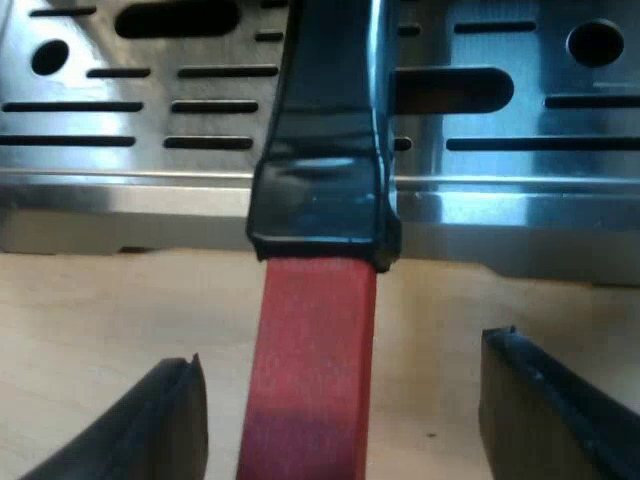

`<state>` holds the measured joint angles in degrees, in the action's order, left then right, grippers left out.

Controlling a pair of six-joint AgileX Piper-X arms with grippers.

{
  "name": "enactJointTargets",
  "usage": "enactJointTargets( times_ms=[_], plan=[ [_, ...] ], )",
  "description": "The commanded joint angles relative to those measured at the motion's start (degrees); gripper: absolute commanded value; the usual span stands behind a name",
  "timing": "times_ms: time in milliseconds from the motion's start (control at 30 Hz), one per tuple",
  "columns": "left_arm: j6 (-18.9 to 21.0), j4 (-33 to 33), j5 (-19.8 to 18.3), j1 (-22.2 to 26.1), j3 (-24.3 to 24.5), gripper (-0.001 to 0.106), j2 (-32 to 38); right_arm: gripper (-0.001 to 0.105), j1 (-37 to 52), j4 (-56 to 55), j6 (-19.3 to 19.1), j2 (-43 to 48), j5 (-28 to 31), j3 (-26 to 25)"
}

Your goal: Grind coffee beans and then tamp

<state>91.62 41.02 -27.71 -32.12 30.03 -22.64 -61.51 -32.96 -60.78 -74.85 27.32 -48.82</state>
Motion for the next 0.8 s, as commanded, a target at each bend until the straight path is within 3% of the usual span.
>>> enactJointTargets(
  times_ms=[33,600,800],
  plan=[
    [-0.25,-0.16,-0.39,-0.37,0.19,0.080,0.03,0.059,0.21,1.46,-0.78,-0.62,1.56,-0.55],
    [-0.25,-0.16,-0.39,-0.37,0.19,0.080,0.03,0.059,0.21,5.26,-0.78,-4.10,5.16,-0.55],
    [-0.25,-0.16,-0.39,-0.37,0.19,0.080,0.03,0.048,0.21,5.26,-0.78,-4.10,5.18,-0.55]
  ],
)
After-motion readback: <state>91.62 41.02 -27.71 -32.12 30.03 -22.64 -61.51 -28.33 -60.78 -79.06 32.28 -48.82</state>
